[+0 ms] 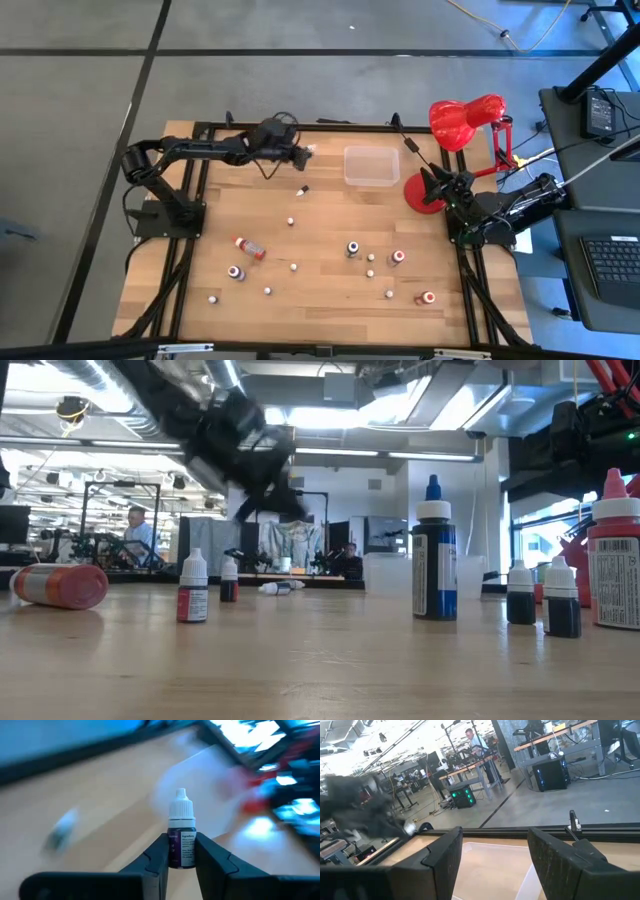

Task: Pick & Place food coloring
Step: Put the small purple food coloring bottle in the transparent bin

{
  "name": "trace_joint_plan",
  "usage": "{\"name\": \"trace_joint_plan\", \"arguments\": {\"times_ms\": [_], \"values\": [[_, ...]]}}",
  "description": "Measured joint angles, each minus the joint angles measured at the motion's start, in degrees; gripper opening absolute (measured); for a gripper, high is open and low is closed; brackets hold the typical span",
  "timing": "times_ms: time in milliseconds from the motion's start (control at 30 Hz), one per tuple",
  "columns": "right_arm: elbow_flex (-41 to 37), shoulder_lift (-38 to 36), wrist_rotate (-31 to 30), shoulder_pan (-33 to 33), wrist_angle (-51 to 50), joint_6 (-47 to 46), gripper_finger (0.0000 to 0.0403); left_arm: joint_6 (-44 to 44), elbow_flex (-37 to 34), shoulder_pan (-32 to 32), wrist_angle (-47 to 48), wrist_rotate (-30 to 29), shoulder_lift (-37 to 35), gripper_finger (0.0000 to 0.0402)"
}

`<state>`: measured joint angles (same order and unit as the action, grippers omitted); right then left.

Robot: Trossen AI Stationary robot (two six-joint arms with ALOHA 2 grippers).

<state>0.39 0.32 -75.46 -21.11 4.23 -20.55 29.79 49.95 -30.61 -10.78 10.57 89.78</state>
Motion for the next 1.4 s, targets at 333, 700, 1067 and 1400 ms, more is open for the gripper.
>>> {"name": "trace_joint_plan", "arguments": {"times_ms": [333, 700, 1067, 1400], "values": [[0.0, 0.0, 0.0, 0.0, -0.1, 0.0, 0.0227, -18.5, 33.4, 5.8, 22.2, -0.8, 9.2, 0.0068], [0.0, 0.0, 0.0, 0.0, -0.1, 0.0, 0.0227, -26.8, 51.1, 9.3, 30.4, 3.6, 28.0, 0.007], [0.0, 0.0, 0.0, 0.0, -0.2, -0.1, 0.0227, -30.7, 51.3, 11.5, 30.2, -0.8, 37.7, 0.0071], [0.0, 0.0, 0.0, 0.0, -0.6, 0.0, 0.0227, -30.6, 51.2, 10.8, 30.7, -2.1, 39.9, 0.0072]]}}
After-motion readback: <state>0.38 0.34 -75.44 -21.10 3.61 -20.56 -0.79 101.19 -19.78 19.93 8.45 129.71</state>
